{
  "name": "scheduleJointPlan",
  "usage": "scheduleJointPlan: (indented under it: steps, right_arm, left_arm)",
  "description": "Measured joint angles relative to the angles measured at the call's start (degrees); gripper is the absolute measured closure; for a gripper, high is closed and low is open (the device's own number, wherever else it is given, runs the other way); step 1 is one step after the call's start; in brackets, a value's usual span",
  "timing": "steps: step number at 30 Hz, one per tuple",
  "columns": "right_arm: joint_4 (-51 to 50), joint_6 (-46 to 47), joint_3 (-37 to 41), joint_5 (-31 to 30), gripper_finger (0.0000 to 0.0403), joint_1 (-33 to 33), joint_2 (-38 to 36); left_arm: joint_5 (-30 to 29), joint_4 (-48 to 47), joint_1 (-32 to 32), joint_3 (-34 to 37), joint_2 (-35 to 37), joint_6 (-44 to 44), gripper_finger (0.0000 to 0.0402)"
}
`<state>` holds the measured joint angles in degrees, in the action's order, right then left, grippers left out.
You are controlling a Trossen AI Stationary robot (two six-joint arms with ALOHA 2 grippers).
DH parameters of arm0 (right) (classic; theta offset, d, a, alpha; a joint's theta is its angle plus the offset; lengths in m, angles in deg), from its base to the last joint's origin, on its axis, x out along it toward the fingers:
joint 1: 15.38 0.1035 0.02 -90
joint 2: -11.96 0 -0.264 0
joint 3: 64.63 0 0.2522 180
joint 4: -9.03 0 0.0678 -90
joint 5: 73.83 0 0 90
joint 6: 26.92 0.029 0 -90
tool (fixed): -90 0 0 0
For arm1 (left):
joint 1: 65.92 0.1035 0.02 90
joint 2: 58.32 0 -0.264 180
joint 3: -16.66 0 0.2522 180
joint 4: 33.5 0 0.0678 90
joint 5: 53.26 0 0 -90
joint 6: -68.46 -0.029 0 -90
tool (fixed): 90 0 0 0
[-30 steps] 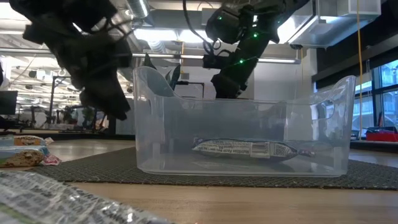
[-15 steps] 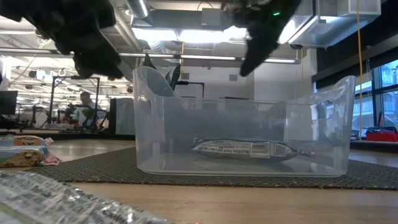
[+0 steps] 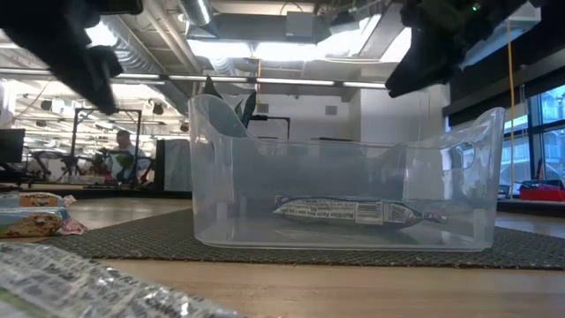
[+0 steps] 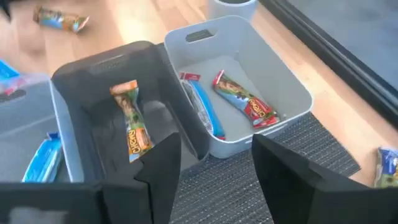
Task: Pick and place Granola Bars by type
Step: Put the red granola bar into the gray bin
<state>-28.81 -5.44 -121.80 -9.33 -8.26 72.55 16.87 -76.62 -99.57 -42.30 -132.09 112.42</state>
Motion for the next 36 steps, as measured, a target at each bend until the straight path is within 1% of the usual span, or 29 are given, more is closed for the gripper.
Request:
scheduleJointPlan:
  steps: [4, 6, 9, 12, 15, 20, 24, 27, 33, 36]
  right_arm:
    - [0.84, 2.64, 1.93, 0.02, 0.0203, 0.02, -0.69]
    - [1.05, 2.95, 2.74, 0.04, 0.0203, 0.0, -0.64]
    - [1.99, 2.97, 3.46, 0.02, 0.0203, 0.0, -0.64]
    - [2.55, 2.95, 3.48, 0.02, 0.0203, 0.0, -0.64]
    - [3.12, 2.75, 3.48, 0.02, 0.0203, 0.0, -0.64]
    - [3.33, 2.29, 3.48, 0.04, 0.0203, 0.0, -0.64]
    - [3.33, 2.27, 3.48, 0.04, 0.0203, 0.0, -0.64]
    - [3.33, 2.25, 3.48, 0.04, 0.0203, 0.0, -0.64]
    - [3.28, 2.16, 3.48, 0.04, 0.0203, 0.0, -0.64]
    - [3.28, 2.09, 3.48, 0.04, 0.0203, 0.0, -0.63]
  left_arm:
    - [2.29, 0.68, -2.57, -2.0, -6.83, 0.96, 0.021]
    - [4.45, 1.01, -3.58, -2.61, -9.72, 2.3, 0.0208]
    - [8.54, 0.87, -4.26, -3.1, -13.1, 8.25, 0.0208]
    - [10.5, 1.17, -4.62, -3.48, -15.35, 13.87, 0.021]
    - [10.78, 2.08, -5.42, -3.49, -16.71, 15.93, 0.0212]
    - [11.05, 2.17, -5.64, -3.51, -18.94, 16.35, 0.0208]
    - [13.29, 2.19, -5.22, -3.56, -21.1, 16.31, 0.0209]
    - [13.88, 2.14, -5.09, -3.77, -21.95, 16.4, 0.0211]
    - [12.95, 2.35, -5.6, -3.64, -21.62, 19.88, 0.021]
    - [12.97, 2.48, -5.64, -3.53, -21.39, 19.84, 0.0208]
